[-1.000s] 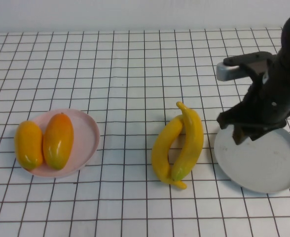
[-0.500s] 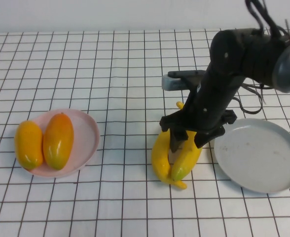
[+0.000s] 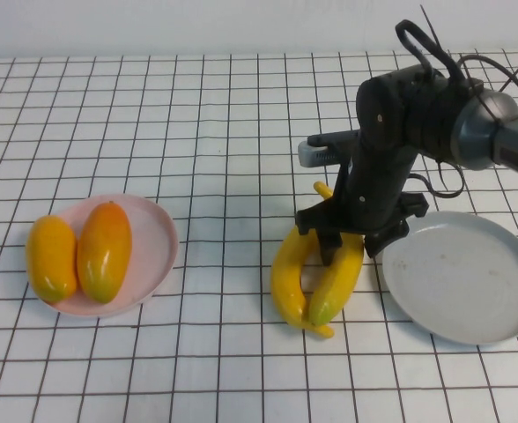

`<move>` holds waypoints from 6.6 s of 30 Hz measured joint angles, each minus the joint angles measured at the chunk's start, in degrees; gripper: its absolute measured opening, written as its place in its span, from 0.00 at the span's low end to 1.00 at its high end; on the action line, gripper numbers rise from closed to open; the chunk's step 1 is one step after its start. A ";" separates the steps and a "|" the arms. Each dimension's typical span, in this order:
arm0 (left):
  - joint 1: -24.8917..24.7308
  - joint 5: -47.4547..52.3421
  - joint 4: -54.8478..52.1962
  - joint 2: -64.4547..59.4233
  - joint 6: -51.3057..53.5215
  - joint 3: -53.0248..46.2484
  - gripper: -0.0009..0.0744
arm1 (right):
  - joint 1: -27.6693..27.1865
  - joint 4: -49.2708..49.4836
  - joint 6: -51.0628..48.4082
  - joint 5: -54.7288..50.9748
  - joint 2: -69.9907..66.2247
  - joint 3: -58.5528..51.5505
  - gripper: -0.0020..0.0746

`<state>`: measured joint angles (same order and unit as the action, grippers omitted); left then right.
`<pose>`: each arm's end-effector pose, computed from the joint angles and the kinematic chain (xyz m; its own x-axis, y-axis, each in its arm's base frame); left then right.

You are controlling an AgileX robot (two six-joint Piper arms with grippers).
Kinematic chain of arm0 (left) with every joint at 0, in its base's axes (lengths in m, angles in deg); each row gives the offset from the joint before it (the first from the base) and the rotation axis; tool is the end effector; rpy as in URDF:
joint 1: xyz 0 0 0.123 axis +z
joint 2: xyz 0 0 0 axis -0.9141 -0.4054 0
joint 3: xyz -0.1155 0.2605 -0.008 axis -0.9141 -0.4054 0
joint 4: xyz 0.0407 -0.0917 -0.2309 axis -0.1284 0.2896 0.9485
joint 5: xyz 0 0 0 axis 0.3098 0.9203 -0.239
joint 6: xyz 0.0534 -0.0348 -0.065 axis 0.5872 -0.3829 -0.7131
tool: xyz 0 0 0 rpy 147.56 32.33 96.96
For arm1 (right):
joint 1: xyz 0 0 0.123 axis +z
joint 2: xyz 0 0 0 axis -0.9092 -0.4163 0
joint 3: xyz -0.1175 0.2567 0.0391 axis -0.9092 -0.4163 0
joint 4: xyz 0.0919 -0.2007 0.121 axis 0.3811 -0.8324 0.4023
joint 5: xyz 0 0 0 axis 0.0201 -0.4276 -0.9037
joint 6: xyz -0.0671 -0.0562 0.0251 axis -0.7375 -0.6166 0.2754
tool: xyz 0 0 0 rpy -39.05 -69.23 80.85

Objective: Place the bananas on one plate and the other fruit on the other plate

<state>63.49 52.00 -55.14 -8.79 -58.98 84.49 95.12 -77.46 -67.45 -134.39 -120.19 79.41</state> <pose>0.0526 0.0013 0.1716 -0.2945 0.1347 -0.9461 0.0437 0.9909 0.1275 0.3757 0.2200 0.2049 -0.9700 -0.2080 -0.1258 -0.2204 0.9708 0.0942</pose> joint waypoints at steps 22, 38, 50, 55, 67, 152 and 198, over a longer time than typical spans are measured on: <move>0.00 0.00 0.00 0.00 0.00 0.00 0.01 | 0.10 -8.16 -7.93 -5.23 6.49 8.99 0.48; 0.00 0.00 0.00 0.00 0.00 0.00 0.01 | -13.57 -13.98 -7.81 0.17 16.06 -21.35 0.48; 0.00 0.00 0.00 0.00 0.00 0.00 0.01 | -14.23 -14.08 -10.27 3.03 16.18 -21.32 0.48; 0.00 0.00 0.00 0.00 0.00 0.00 0.01 | -14.23 -13.71 -10.27 5.29 16.18 -21.32 0.51; 0.00 0.00 0.00 0.00 0.00 0.00 0.01 | -14.23 -8.50 -10.07 2.48 16.18 -17.83 0.54; 0.00 0.00 0.00 0.00 0.00 0.00 0.01 | -18.65 -7.15 -19.12 10.62 20.54 -32.91 0.59; 0.00 0.00 0.00 0.00 0.00 0.00 0.01 | -18.69 27.94 -38.87 56.63 90.45 -77.44 0.01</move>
<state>63.49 52.00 -55.14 -8.79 -58.98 84.49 76.43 -49.52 -106.32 -77.76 -29.74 1.97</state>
